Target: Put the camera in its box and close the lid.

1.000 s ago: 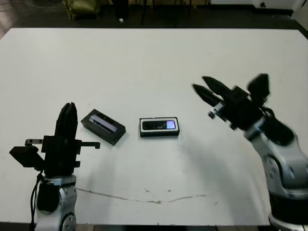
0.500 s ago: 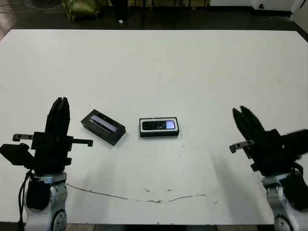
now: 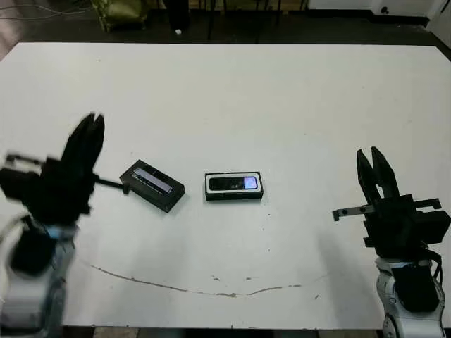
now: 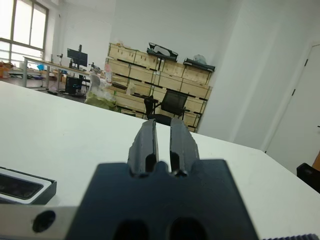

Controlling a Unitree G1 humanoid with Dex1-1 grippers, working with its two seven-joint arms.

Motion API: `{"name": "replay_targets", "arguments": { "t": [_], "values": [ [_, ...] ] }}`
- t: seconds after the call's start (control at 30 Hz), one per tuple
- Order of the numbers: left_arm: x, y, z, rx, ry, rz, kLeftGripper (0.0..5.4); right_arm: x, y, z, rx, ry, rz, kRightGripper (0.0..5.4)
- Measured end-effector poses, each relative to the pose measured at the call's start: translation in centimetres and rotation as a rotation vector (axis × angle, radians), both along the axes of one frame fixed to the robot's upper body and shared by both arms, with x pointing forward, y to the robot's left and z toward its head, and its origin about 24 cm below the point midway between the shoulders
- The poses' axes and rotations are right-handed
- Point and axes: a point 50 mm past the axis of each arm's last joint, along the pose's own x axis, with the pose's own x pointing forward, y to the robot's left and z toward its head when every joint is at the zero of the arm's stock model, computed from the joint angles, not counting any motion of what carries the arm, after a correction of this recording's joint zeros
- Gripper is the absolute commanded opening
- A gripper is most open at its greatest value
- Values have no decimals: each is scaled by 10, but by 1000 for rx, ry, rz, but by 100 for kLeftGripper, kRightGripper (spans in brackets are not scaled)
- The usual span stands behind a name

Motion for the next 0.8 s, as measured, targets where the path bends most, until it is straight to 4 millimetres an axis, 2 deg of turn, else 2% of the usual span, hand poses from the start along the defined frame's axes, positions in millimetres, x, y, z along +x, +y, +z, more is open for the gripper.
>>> {"name": "replay_targets", "arguments": {
  "t": [0.17,0.27,0.33,0.43,0.57,0.8],
  "values": [
    [27,-16,41,385,109,-124,0,0,-2,-2,25,-1,-4,1],
    [43,-30,56,628,189,-177,0,0,-4,-4,29,-4,2,1],
    [53,-39,60,730,235,-209,0,0,-5,-4,26,-13,3,1],
    [69,-48,53,831,337,-255,0,0,-5,-6,28,-10,2,1],
    [87,-59,34,944,468,-284,0,-1,-5,-7,28,-9,-5,1],
    [102,-67,-4,1068,700,-371,0,-2,-4,-8,27,-6,-4,1]
  ]
}}
